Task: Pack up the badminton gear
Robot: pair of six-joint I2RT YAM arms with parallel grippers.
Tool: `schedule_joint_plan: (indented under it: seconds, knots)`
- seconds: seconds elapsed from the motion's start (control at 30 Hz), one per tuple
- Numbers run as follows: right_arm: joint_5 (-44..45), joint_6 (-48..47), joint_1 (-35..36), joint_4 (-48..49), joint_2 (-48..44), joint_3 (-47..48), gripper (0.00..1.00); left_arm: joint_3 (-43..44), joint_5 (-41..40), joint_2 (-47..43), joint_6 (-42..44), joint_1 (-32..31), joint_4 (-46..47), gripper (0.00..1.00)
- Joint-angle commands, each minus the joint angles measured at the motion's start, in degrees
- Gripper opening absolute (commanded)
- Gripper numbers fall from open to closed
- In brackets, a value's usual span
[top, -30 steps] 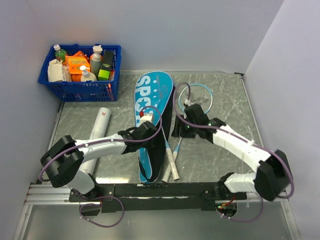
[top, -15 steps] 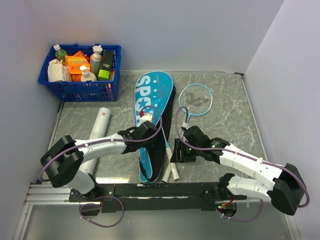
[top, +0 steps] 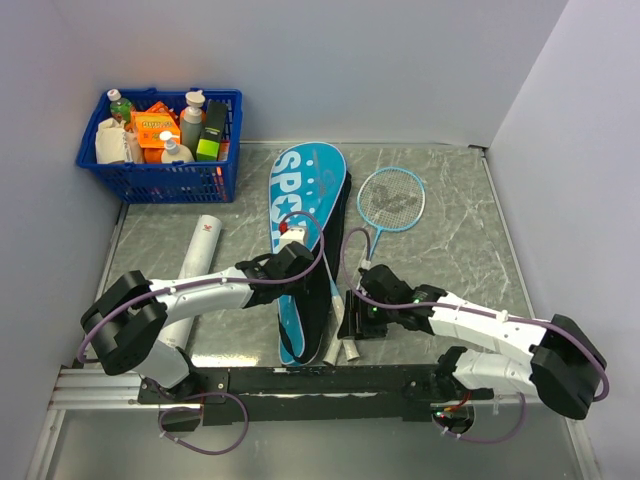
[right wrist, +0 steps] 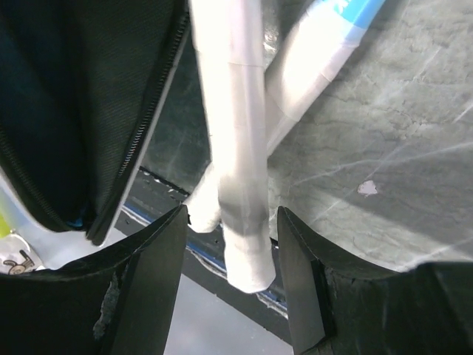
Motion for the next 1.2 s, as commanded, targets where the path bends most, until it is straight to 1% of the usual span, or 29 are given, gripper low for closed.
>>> schedule_joint_plan:
  seconds: [0.0, 0.17, 0.27, 0.3, 0.37, 0.4, 0.47, 0.57, 0.73, 0.87, 1.0, 1.17]
  knots:
    - [-1.25, 2.26, 0.69, 4.81, 1.29, -1.8, 0.58, 0.53, 0.09, -1.84, 0.61, -0.35, 3.29, 0.01]
    - [-1.16, 2.18, 0.78, 4.99, 1.9, -1.8, 0.52, 0.53, 0.26, -1.67, 0.7, -0.35, 3.38, 0.01]
    - [-1.16, 2.44, 0.78, 5.34, 2.26, -1.8, 0.4, 0.44, 0.35, -1.58, 0.7, -0.27, 3.64, 0.01]
    - [-1.16, 2.62, 0.69, 5.51, 2.26, -1.8, 0.31, 0.18, 0.35, -1.67, 0.61, -0.35, 3.56, 0.01]
    - [-0.99, 2.53, 0.78, 5.51, 2.26, -1.19, 0.23, 0.17, 0.26, -1.67, 0.61, -0.27, 3.55, 0.01]
    - [-0.98, 2.44, 0.69, 5.08, 2.26, -0.67, 0.15, 0.0, 0.35, -1.58, 0.43, -0.27, 3.55, 0.01]
    - [-0.55, 1.92, 0.78, 4.2, 2.52, 1.26, 0.1, -0.09, 0.44, -1.49, 0.34, -0.35, 3.55, 0.01]
    - [-0.19, 1.13, 0.87, 2.62, 2.69, 4.68, 0.07, -0.7, 0.79, -1.58, -0.53, -0.44, 3.73, 0.01]
    - [-0.1, 0.16, 0.69, 1.03, 4.36, 10.41, 0.06, -1.58, 0.0, -1.67, -2.73, -1.67, 3.82, 0.01]
    - [-1.6, 1.03, 0.61, 4.09, 7.35, 13.4, 0.03, -1.67, -0.88, -1.32, -4.31, -3.34, 3.82, 0.01]
    - [-1.69, 2.26, 0.69, 8.4, 11.21, 13.93, 0.0, -1.58, -0.79, -1.4, -5.8, -4.74, 3.55, 0.01]
    - [-3.35, 4.72, 0.78, 14.12, 13.86, 13.67, 0.0, -1.85, -1.58, -1.84, -6.69, -5.89, 3.2, 0.01]
